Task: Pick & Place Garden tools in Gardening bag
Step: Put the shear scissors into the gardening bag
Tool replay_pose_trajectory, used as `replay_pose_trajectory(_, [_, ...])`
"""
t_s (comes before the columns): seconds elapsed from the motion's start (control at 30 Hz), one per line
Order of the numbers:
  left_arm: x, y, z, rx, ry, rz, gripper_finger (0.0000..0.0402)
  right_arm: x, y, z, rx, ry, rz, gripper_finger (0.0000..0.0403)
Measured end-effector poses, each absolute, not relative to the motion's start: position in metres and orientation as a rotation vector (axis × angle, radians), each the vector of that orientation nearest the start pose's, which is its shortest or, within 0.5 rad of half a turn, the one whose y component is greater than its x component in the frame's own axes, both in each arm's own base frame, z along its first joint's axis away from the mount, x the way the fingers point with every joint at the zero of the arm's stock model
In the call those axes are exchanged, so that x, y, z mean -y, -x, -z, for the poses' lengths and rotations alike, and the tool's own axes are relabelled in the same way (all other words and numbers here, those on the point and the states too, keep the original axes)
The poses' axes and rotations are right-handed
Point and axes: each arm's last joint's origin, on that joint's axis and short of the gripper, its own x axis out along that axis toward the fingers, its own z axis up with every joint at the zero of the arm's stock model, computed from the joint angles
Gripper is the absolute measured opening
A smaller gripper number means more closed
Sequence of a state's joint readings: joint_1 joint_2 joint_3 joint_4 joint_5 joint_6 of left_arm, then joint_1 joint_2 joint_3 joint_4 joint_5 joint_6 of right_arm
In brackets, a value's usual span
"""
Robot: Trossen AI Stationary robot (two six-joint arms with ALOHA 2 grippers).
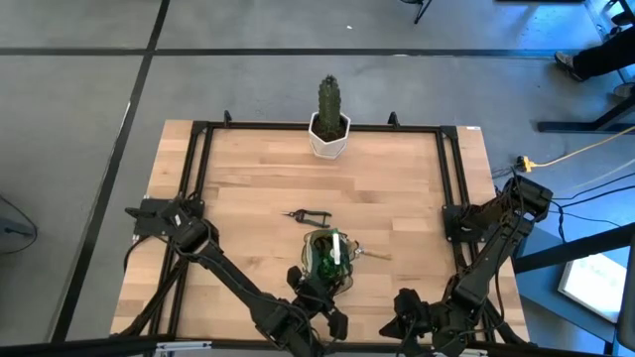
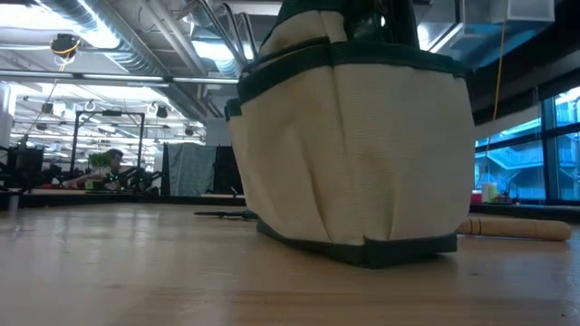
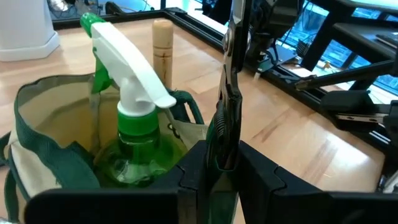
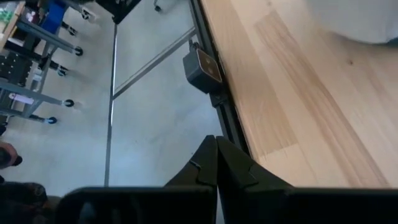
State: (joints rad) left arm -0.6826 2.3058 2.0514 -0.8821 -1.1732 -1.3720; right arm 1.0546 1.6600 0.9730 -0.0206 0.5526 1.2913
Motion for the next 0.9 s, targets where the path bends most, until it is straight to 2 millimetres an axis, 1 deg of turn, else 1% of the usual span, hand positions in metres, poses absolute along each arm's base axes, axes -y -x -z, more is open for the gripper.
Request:
replay_pose_trajectory(0.17, [0.281, -0.397, -0.225, -0.281, 0.354, -0.732, 0.0057, -0.288, -0.186, -0.199, -0.655, -0.730, -0.074, 0.0000])
replay_pose_trajectory(0.37, [0.277, -0.413, -0.229, -0.301, 0.342, -0.669, 0.0057, -0.286, -0.194, -0.208, -0.604, -0.751, -0.110, 0.0000])
replay_pose_trajectory(0.5, [0.276, -0.421, -0.220, -0.321, 0.333, -0.648, 0.0057, -0.279, -0.195, -0.219, -0.581, -0.742, -0.113, 0.0000])
replay_pose_trajectory(0.67, [0.282, -0.421, -0.202, -0.326, 0.353, -0.661, 0.0057, -0.270, -0.195, -0.233, -0.516, -0.725, -0.090, 0.0000])
replay_pose_trajectory(0.9, [0.284, -0.420, -0.199, -0.338, 0.358, -0.657, 0.0057, -0.266, -0.196, -0.237, -0.503, -0.713, -0.081, 0.0000])
